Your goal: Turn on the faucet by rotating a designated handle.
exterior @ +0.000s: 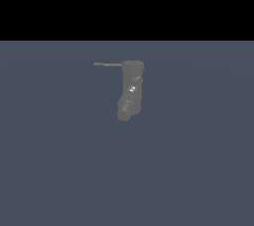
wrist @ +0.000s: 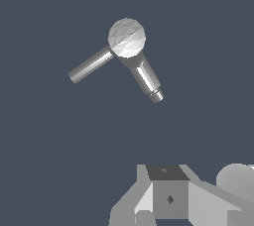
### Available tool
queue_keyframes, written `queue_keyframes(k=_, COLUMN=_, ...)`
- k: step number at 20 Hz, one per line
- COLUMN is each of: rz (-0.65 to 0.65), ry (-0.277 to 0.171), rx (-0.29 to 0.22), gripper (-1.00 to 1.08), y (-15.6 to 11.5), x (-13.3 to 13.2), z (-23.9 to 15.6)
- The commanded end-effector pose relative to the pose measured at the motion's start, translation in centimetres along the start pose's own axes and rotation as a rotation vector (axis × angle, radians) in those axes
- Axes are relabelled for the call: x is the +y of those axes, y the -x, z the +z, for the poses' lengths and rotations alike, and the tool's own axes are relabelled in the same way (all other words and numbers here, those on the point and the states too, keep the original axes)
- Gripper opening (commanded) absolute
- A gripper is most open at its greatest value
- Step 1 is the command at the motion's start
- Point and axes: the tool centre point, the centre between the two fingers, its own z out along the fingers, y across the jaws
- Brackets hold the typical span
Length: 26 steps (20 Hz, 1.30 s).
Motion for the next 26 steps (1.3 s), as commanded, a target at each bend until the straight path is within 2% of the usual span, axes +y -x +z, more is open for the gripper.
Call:
queue_keyframes(k=1, rz=0.073, ry=-0.003, rx=-0.003, gripper=-1.00, y=-1.2, x=-1.3, z=1.0)
queue_keyframes(k=14, rz=0.440, ry=0.000, rx=0.015, gripper=-1.00, y=-7.1, x=-7.2, z=7.4)
queue_keyframes(k=26, rz=0.761, ry=0.005, rx=0.084, gripper=-1.00, y=-11.6, x=-11.9, z=14.6)
